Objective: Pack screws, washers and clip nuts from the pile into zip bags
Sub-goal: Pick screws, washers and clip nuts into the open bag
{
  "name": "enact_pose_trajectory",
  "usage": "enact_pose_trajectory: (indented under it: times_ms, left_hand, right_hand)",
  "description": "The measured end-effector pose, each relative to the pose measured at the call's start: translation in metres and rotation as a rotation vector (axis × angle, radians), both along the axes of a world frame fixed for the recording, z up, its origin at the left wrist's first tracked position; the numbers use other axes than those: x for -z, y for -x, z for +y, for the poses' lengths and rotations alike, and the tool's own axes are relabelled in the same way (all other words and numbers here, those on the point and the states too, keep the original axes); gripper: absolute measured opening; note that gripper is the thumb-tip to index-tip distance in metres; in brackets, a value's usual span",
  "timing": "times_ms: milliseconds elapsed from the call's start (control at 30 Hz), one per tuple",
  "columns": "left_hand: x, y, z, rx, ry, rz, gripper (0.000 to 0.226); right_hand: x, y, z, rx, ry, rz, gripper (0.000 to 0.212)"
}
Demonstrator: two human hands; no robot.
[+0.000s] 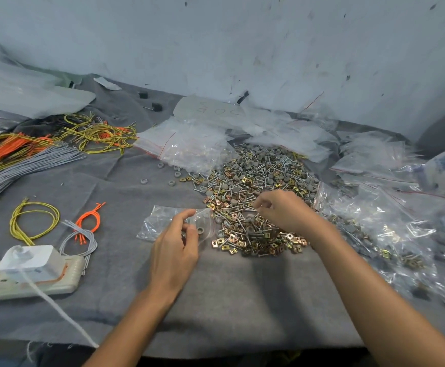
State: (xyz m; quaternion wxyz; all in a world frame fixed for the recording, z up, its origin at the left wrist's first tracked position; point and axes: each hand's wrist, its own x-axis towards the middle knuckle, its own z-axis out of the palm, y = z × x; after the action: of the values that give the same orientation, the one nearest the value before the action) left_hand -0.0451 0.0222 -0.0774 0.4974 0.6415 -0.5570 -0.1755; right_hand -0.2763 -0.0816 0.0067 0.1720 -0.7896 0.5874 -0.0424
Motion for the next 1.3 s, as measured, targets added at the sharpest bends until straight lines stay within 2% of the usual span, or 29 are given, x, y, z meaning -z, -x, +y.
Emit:
enact_pose_trajectory:
  times_ms: [233,467,533,633,733,800,933,1067,1300]
  left_hand:
    - [0.000,0.001,-0.001,0.009,0.003,0.000,0.030]
    - [0.001,0.001,-0.001,0.014,0.012,0.006,0.029]
    - [0.002,0.001,-0.001,0.015,0.019,0.005,0.028]
    - [0.002,0.000,-0.001,0.017,0.021,0.006,0.028]
    - [0.002,0.000,-0.001,0.014,0.017,0.005,0.030]
    - [0.003,-0.001,-0.002,0.013,0.018,0.001,0.031]
    - [0.003,0.000,-0.002,0.013,0.022,0.002,0.032]
    - [0.001,0.001,-0.002,0.011,0.029,-0.004,0.032]
    - [0.002,-0.001,-0.003,0.011,0.016,-0.003,0.030]
  right_hand:
    - [0.019,-0.004,0.000,-0.099,-0.035,0.051,0.024]
    - [0.025,-0.001,0.001,-0.039,0.035,0.028,0.003]
    - [0.025,0.001,0.004,-0.013,0.049,0.007,0.008]
    - [0.020,0.004,0.008,0.060,0.066,-0.072,0.010]
    - [0.011,-0.004,0.017,0.111,0.064,-0.254,0.004]
    - [0.008,-0.020,0.027,0.079,0.046,-0.366,0.003]
    - [0.016,-0.062,0.047,-0.051,-0.009,-0.476,0.006]
    - [0.026,-0.090,0.050,-0.124,0.040,-0.377,0.002]
    - [0.031,-0.104,0.050,-0.173,0.236,-0.125,0.017]
